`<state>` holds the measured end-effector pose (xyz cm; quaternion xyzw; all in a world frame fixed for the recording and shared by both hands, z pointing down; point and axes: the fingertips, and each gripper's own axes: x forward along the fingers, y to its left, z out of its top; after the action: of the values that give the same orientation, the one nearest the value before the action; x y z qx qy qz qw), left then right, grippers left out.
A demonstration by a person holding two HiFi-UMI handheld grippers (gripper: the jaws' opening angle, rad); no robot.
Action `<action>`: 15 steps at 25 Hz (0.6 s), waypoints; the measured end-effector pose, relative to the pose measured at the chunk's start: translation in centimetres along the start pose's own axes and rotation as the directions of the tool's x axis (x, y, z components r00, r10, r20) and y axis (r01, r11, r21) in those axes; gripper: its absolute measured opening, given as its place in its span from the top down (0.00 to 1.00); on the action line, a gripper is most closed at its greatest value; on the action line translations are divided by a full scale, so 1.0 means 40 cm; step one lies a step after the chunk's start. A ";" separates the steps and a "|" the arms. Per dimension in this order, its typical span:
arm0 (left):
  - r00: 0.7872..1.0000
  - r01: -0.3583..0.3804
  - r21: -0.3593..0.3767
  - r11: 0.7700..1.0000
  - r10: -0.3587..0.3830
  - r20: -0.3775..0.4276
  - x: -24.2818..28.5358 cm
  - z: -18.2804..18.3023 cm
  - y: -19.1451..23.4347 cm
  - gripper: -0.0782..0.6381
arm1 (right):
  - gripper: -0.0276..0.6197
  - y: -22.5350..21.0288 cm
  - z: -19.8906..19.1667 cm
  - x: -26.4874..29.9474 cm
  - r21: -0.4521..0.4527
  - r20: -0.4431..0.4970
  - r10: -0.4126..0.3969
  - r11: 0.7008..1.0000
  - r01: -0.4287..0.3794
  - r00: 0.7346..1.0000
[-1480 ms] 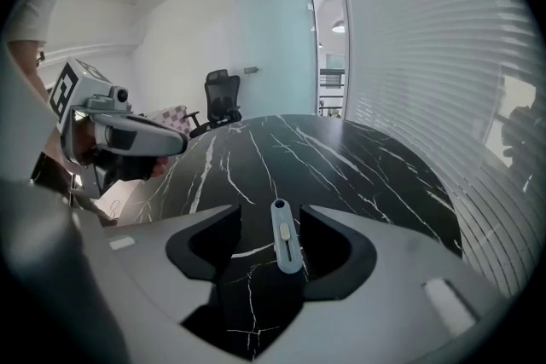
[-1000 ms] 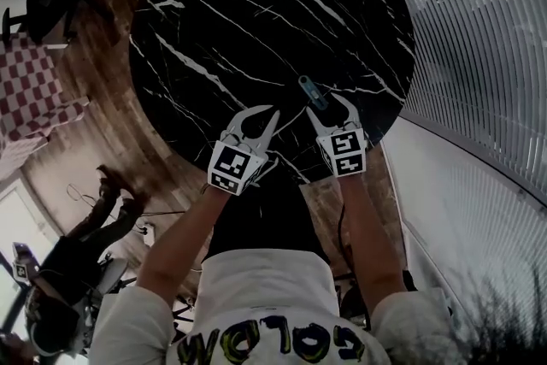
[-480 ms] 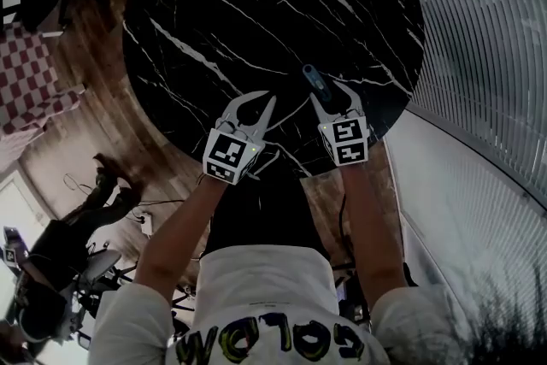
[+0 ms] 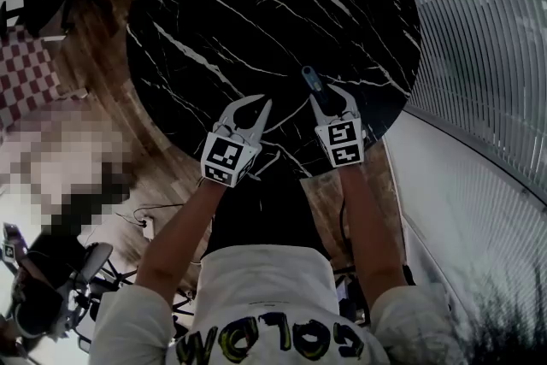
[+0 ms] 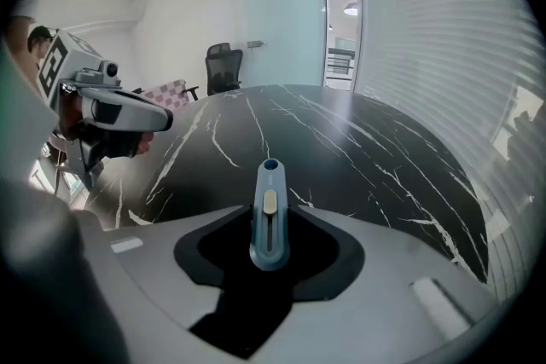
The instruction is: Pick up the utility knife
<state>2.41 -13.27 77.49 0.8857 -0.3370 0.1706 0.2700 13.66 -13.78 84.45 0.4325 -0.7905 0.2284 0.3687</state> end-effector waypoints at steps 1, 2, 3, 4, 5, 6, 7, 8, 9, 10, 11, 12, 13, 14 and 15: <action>1.000 -0.001 0.001 1.000 0.001 0.001 -0.004 0.006 -0.001 0.88 | 0.75 0.000 0.002 -0.005 0.004 0.004 0.000 1.000 0.000 1.000; 1.000 -0.001 0.003 1.000 0.001 0.002 -0.009 0.012 -0.003 0.88 | 0.75 -0.001 0.006 -0.012 0.007 0.009 0.000 1.000 0.000 1.000; 1.000 -0.001 0.005 1.000 0.001 0.003 -0.014 0.020 -0.006 0.88 | 0.75 0.000 0.012 -0.021 0.009 0.015 0.000 1.000 -0.001 1.000; 1.000 -0.002 0.008 1.000 0.002 0.006 -0.021 0.028 -0.009 0.88 | 0.75 0.000 0.020 -0.031 0.010 0.021 0.000 1.000 0.000 1.000; 1.000 -0.004 0.010 1.000 0.004 0.009 -0.027 0.037 -0.012 0.88 | 0.75 0.000 0.029 -0.042 0.010 0.029 -0.001 1.000 0.001 1.000; 1.000 -0.006 0.013 1.000 0.006 0.014 -0.034 0.047 -0.016 0.88 | 0.75 0.001 0.040 -0.054 0.010 0.040 -0.003 1.000 0.002 0.999; 1.000 -0.008 0.016 1.000 0.007 0.018 -0.042 0.058 -0.021 0.88 | 0.75 0.001 0.052 -0.068 0.010 0.052 -0.004 1.000 0.003 0.999; 1.000 -0.009 0.020 1.000 0.008 0.023 -0.049 0.070 -0.027 0.88 | 0.75 0.003 0.065 -0.082 0.009 0.066 -0.005 1.000 0.004 0.998; 1.000 -0.010 0.025 1.000 0.009 0.028 -0.056 0.082 -0.034 0.88 | 0.75 0.004 0.079 -0.098 0.008 0.079 -0.006 1.000 0.005 0.997; 0.999 -0.010 0.029 1.000 0.009 0.033 -0.063 0.095 -0.042 0.88 | 0.75 0.006 0.093 -0.116 0.008 0.090 -0.007 1.000 0.007 0.996; 0.999 -0.010 0.032 0.999 0.009 0.039 -0.070 0.107 -0.052 0.88 | 0.75 0.009 0.106 -0.134 0.009 0.101 -0.009 1.000 0.008 0.995; 0.999 -0.011 0.034 0.999 0.009 0.045 -0.077 0.120 -0.062 0.88 | 0.75 0.011 0.120 -0.153 0.011 0.114 -0.011 1.000 0.010 0.993; 0.999 -0.011 0.036 0.999 0.010 0.053 -0.084 0.135 -0.072 0.88 | 0.75 0.013 0.136 -0.173 0.012 0.127 -0.014 1.000 0.013 0.992; 0.998 -0.012 0.038 0.999 0.010 0.063 -0.093 0.151 -0.082 0.88 | 0.75 0.015 0.153 -0.193 0.014 0.142 -0.017 1.000 0.016 0.990; 0.997 -0.013 0.042 0.999 0.010 0.073 -0.102 0.167 -0.092 0.88 | 0.75 0.018 0.172 -0.214 0.013 0.158 -0.021 1.000 0.019 0.987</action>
<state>2.83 -12.86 68.85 0.8949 -0.3480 0.1467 0.2378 13.42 -13.66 73.46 0.4592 -0.8116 0.1941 0.3046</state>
